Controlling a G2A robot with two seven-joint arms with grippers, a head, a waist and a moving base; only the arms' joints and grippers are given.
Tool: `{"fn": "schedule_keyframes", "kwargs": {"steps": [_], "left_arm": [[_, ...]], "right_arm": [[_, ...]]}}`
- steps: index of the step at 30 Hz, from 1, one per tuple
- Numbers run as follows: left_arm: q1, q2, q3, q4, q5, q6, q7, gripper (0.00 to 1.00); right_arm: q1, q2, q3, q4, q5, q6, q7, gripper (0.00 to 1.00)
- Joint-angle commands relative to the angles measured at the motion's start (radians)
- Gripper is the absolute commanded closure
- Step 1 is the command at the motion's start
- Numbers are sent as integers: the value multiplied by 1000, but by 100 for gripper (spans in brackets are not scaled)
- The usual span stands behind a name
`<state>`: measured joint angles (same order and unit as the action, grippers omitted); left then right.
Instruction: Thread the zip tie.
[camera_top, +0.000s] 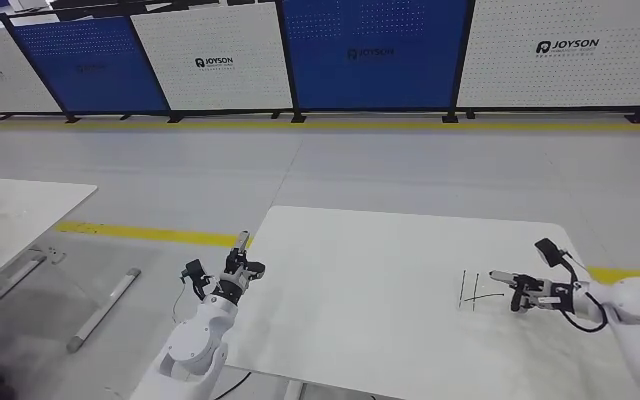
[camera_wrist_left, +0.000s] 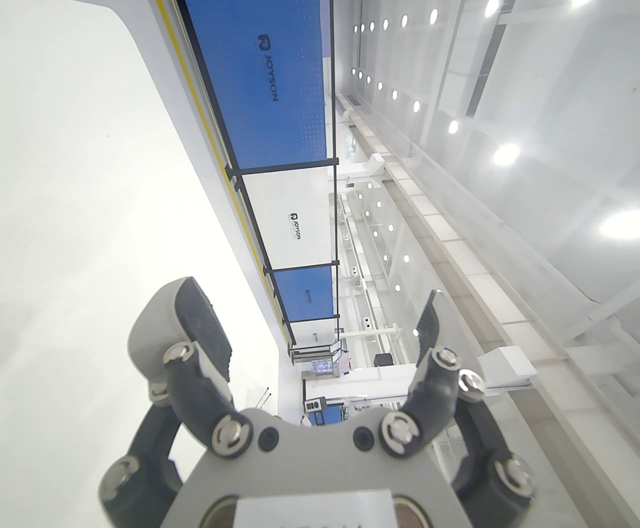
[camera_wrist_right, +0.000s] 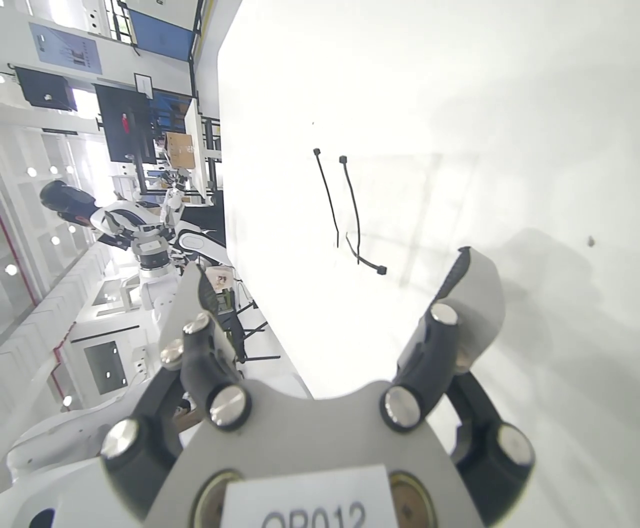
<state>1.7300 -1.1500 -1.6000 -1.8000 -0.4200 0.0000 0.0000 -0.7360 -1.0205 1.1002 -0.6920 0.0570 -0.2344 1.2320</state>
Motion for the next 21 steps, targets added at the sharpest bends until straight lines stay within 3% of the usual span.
{"fn": "schedule_keyframes", "kwargs": {"steps": [1,2,5,17,21], "left_arm": [[0,0,0,0,0,0,0,0],[0,0,0,0,0,0,0,0],[0,0,0,0,0,0,0,0],[0,0,0,0,0,0,0,0],[0,0,0,0,0,0,0,0]], "right_arm": [[-3,2,2,-3,1,7,1,25],[-5,2,1,-4,0,9,6,51],[-6,2,-4,-4,-5,14,16,54],[28,-9,-23,73,4,23,24,51],[43,-16,-32,103,11,26,18,58]]}}
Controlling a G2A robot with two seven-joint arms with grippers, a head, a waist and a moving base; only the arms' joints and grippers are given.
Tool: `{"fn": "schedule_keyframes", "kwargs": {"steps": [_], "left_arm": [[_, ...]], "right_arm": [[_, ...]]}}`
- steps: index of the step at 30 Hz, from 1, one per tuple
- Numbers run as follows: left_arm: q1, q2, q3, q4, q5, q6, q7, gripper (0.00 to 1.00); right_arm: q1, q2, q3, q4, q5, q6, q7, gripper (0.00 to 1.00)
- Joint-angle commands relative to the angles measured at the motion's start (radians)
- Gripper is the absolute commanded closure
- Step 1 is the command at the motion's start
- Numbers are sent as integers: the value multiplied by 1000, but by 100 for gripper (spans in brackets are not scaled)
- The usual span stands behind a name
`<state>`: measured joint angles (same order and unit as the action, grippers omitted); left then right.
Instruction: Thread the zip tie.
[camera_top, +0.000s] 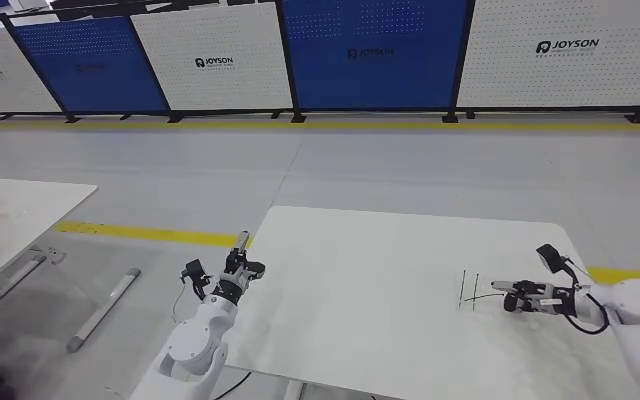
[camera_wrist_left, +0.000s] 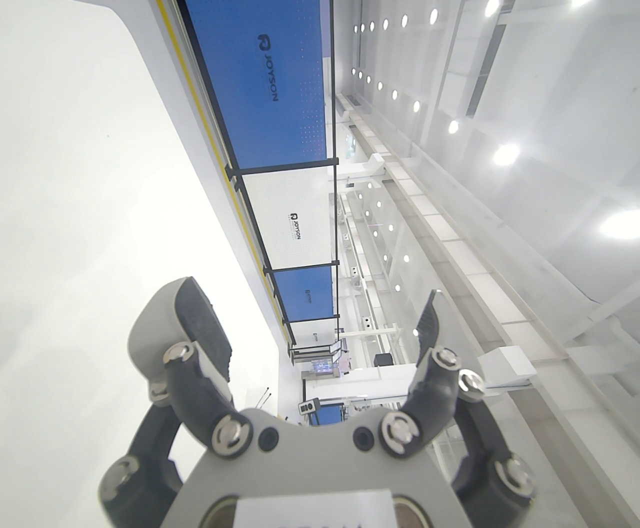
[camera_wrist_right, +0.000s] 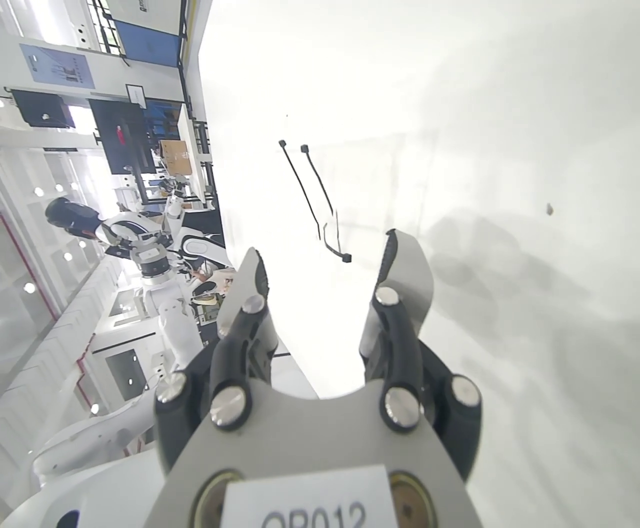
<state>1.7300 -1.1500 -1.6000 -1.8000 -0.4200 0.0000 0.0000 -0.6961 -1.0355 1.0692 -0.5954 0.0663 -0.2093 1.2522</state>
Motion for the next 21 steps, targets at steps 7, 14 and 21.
{"fn": "schedule_keyframes", "kwargs": {"steps": [7,14,21], "left_arm": [[0,0,0,0,0,0,0,0],[0,0,0,0,0,0,0,0],[0,0,0,0,0,0,0,0]], "right_arm": [[26,-14,-21,48,-3,-1,-5,64],[48,-27,-41,89,-10,-7,-7,73],[63,-33,-45,119,-4,-26,-3,82]]}}
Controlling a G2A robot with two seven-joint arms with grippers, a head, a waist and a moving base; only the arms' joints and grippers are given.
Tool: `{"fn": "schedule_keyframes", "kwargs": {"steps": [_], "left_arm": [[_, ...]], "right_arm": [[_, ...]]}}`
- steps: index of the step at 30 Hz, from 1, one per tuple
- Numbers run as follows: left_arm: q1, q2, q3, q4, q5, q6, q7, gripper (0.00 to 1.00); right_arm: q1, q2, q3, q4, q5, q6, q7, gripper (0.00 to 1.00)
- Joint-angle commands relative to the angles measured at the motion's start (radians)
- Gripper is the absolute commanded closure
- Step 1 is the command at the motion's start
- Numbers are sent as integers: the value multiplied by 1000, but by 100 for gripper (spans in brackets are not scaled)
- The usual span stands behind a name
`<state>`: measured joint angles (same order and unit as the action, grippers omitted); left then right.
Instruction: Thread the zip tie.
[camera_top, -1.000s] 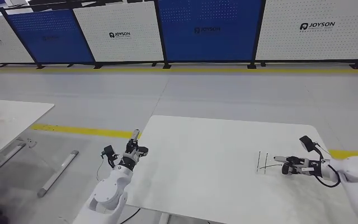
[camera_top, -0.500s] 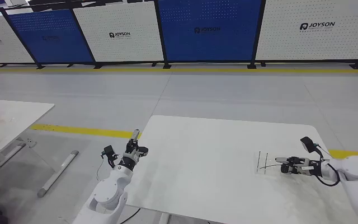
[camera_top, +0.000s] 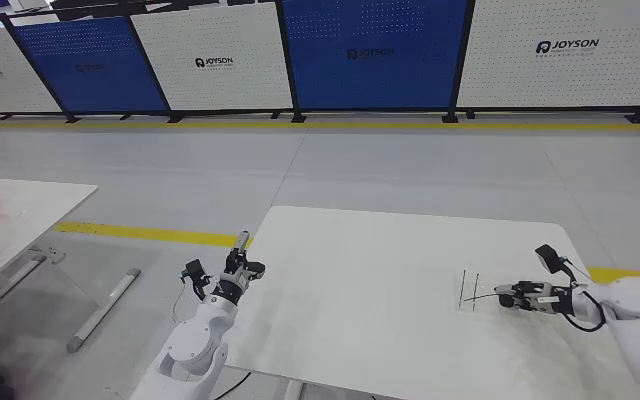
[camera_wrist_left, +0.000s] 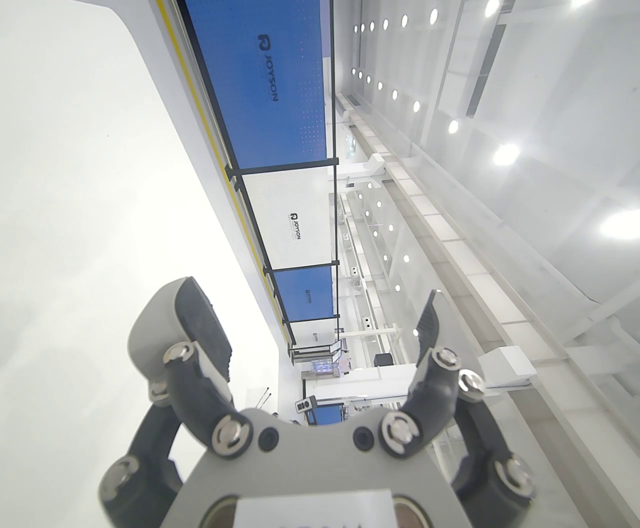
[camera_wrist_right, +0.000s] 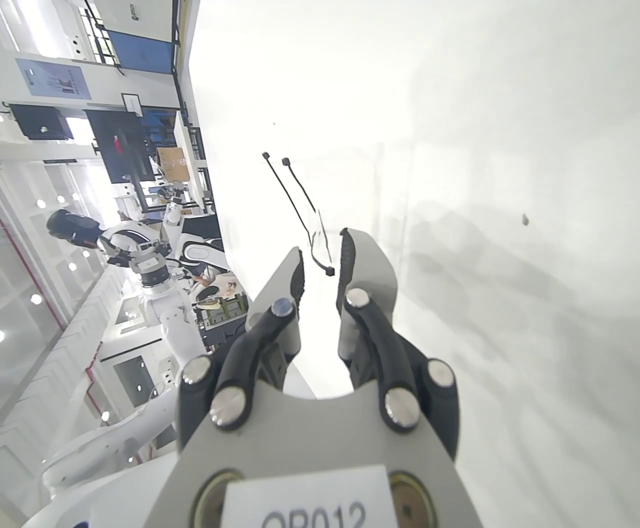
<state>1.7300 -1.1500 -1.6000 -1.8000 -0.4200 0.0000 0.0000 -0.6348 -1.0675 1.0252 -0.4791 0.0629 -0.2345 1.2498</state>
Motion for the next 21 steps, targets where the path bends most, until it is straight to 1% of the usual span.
{"fn": "schedule_keyframes", "kwargs": {"steps": [1,3,4,5,6,13,17,19,21], "left_arm": [[0,0,0,0,0,0,0,0],[0,0,0,0,0,0,0,0],[0,0,0,0,0,0,0,0],[0,0,0,0,0,0,0,0],[0,0,0,0,0,0,0,0],[0,0,0,0,0,0,0,0],[0,0,0,0,0,0,0,0],[0,0,0,0,0,0,0,0],[0,0,0,0,0,0,0,0]], "right_arm": [[3,-1,-1,5,-1,-2,0,84],[6,-3,-3,11,-2,-5,0,88],[7,-3,-4,13,-3,-6,0,92],[8,-4,-4,16,-3,-8,0,99],[10,-4,-5,18,-4,-10,-1,100],[13,-5,-4,25,-5,-29,0,100],[9,1,16,30,33,-69,28,100],[3,7,34,32,67,-105,59,100],[-4,13,50,18,92,-105,80,100]]}}
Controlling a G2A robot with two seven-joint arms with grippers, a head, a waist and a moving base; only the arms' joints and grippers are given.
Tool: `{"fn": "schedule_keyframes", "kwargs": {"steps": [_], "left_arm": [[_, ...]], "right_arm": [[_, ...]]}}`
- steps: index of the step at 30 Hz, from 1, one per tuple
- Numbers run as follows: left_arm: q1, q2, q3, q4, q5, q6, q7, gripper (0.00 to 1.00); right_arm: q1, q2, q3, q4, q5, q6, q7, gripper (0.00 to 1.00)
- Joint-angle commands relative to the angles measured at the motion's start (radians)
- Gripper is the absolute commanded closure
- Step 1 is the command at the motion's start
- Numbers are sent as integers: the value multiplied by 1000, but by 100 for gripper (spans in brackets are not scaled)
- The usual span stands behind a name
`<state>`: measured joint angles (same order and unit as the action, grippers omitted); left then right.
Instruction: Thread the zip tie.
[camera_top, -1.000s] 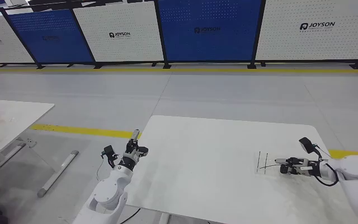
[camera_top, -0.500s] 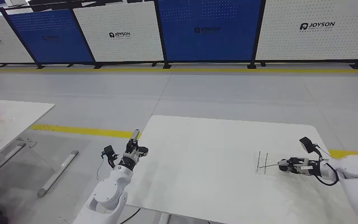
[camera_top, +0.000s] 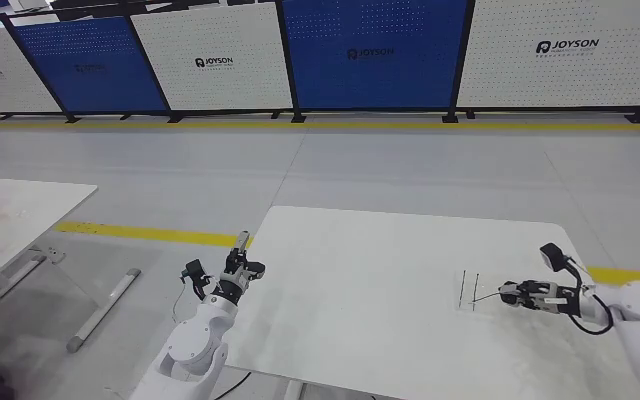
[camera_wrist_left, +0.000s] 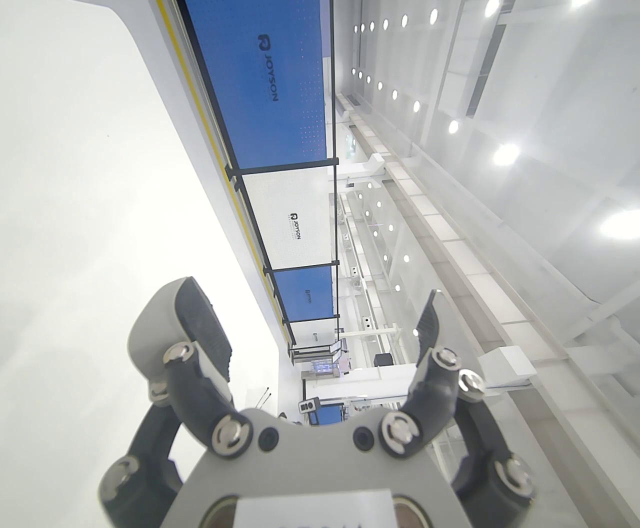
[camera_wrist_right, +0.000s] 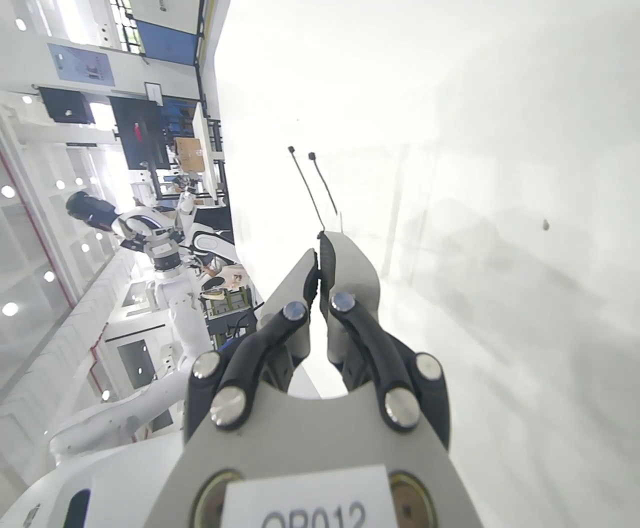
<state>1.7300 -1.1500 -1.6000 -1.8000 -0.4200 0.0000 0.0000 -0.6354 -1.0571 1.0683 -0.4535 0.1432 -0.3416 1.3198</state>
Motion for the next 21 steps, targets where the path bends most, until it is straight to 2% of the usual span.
{"fn": "schedule_keyframes", "kwargs": {"steps": [1,5,12,21], "left_arm": [[0,0,0,0,0,0,0,0],[0,0,0,0,0,0,0,0],[0,0,0,0,0,0,0,0],[0,0,0,0,0,0,0,0]], "right_arm": [[-12,8,19,-22,28,2,23,100],[-50,27,69,-81,91,2,68,100],[-157,65,141,-216,227,2,70,100],[-163,67,144,-221,234,2,70,100]]}}
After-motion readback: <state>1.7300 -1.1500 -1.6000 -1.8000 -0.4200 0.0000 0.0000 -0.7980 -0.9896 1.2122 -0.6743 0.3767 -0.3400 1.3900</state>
